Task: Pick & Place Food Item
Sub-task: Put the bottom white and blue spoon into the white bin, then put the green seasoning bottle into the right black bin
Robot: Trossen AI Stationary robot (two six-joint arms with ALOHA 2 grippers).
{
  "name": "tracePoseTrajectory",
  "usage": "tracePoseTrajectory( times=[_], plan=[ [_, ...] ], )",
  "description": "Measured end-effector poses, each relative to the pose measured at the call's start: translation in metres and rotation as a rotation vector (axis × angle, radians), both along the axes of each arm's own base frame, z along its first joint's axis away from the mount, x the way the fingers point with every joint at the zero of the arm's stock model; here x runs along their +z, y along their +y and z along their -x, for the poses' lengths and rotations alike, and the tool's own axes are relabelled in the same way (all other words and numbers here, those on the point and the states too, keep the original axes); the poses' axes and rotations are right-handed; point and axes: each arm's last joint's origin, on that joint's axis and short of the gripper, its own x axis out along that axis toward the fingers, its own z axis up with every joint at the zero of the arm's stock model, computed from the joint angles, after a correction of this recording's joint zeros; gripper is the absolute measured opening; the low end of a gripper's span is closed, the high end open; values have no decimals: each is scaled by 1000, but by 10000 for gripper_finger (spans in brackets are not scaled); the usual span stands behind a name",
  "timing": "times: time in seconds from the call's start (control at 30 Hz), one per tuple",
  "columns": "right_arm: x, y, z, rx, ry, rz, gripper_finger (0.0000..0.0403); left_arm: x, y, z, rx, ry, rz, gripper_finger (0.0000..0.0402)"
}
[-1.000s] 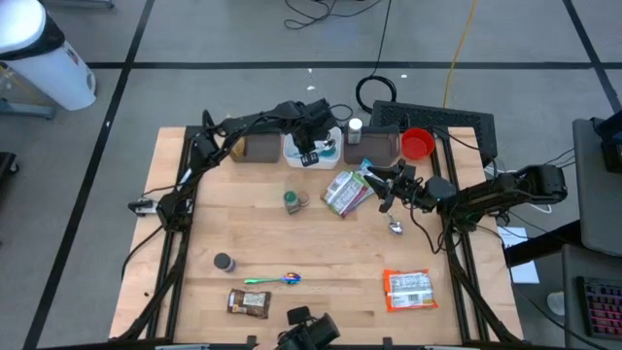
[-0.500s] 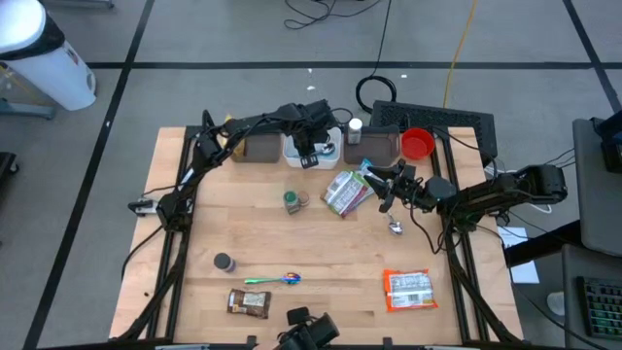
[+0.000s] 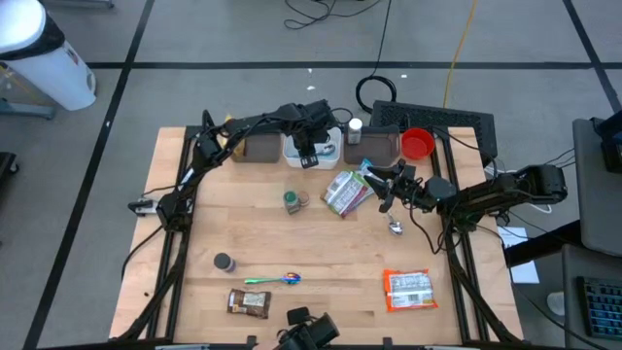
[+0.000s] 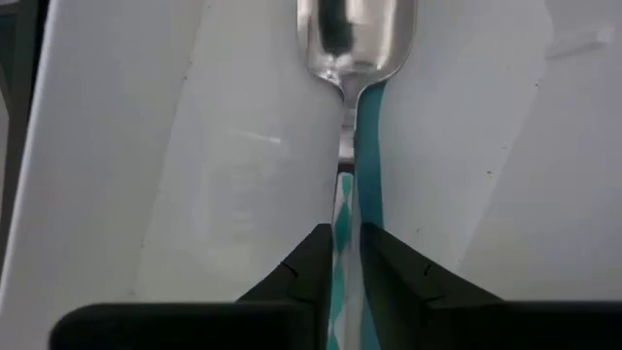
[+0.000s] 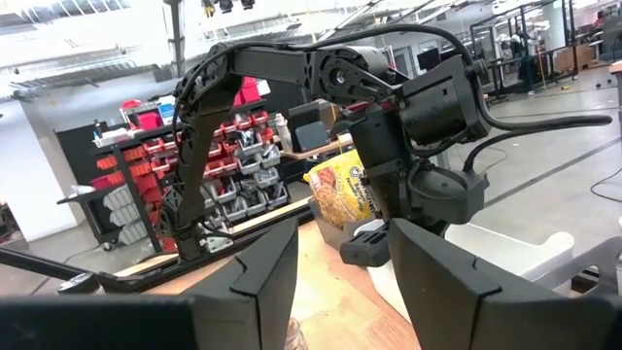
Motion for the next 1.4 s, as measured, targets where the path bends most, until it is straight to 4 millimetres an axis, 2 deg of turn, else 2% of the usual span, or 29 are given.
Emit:
tracePoseTrajectory(
  times=[0.2,0.3,0.43,0.6,0.77,0.9,0.97,1.03,1.3,1.4],
  plan=[
    [0,0,0,0,3,0,155,4,0,1,-11,-1,-15,79],
    [-1,0,0,-1,12,4,155,21,-1,3,-5,-4,-75,80],
    [-1,0,0,-4,22,12,155,59,-10,9,-2,-51,-155,80],
    [-2,0,0,-6,29,17,155,122,-37,18,10,-188,-222,81],
    [-3,0,0,-6,36,16,155,184,-79,37,4,-347,-205,81],
    [-3,0,0,-6,42,15,155,215,-115,55,-93,-462,-127,81],
    [-4,0,0,-6,46,15,155,215,-130,66,-135,-506,-72,81],
    [-4,0,0,-6,47,14,155,204,-145,76,-155,-556,-19,81],
    [-6,0,-1,-7,69,11,155,109,-207,117,-142,-864,86,81],
    [-6,0,-1,-8,74,11,155,86,-228,133,-154,-1004,50,81]
  ],
)
